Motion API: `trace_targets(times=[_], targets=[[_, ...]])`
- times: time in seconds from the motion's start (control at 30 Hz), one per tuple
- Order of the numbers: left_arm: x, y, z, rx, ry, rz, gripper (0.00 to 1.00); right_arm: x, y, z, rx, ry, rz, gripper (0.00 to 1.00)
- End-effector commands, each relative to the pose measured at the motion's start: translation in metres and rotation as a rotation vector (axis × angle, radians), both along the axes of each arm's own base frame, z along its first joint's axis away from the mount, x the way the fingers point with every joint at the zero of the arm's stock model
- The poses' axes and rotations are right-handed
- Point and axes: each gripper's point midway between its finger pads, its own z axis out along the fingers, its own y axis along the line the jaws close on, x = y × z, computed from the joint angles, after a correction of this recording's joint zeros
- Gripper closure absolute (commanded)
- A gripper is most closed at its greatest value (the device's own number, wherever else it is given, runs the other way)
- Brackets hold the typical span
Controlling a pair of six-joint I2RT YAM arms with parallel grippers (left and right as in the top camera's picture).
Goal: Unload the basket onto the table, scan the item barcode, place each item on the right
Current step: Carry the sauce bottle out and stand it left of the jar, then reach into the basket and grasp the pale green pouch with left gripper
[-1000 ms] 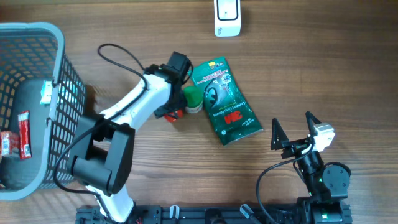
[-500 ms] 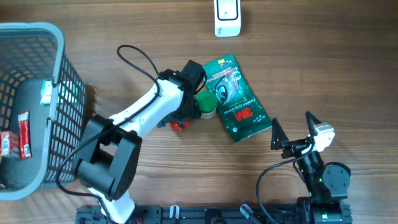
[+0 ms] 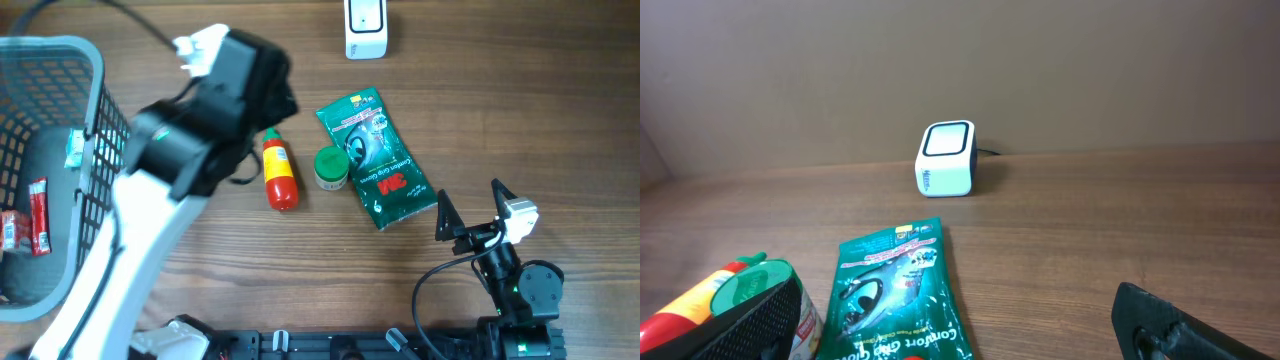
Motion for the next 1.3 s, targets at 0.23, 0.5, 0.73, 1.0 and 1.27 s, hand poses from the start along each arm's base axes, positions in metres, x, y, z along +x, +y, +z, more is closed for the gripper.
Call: trace_targets(times=[0.23,0.5,0.73,1.0,1.27], targets=[[-0.07,0.193,0.079,-0.166,-0.288,0.666,0.0,0.0,0.0,0.0,0.006,0.0,-0.002,0.0],[-0.095,0.285,0.014,-0.375,-0.064,0.993,0.0,0.0,0.0,0.0,0.005,0.0,-0.002,0.0],[-0.065,0.32,-0.071,-0.554,0.214,1.054,0.07,0.0,0.0,0.0,0.006,0.0,-0.002,0.0],[-0.032,0.338,-0.171,-0.623,0.481,1.075,0.35,0.0,0.0,0.0,0.006,0.0,-0.002,0.0],[0.01,0.338,-0.22,-0.6,0.5,1.015,0.28,0.0,0.0,0.0,0.005,0.0,-0.002,0.0]])
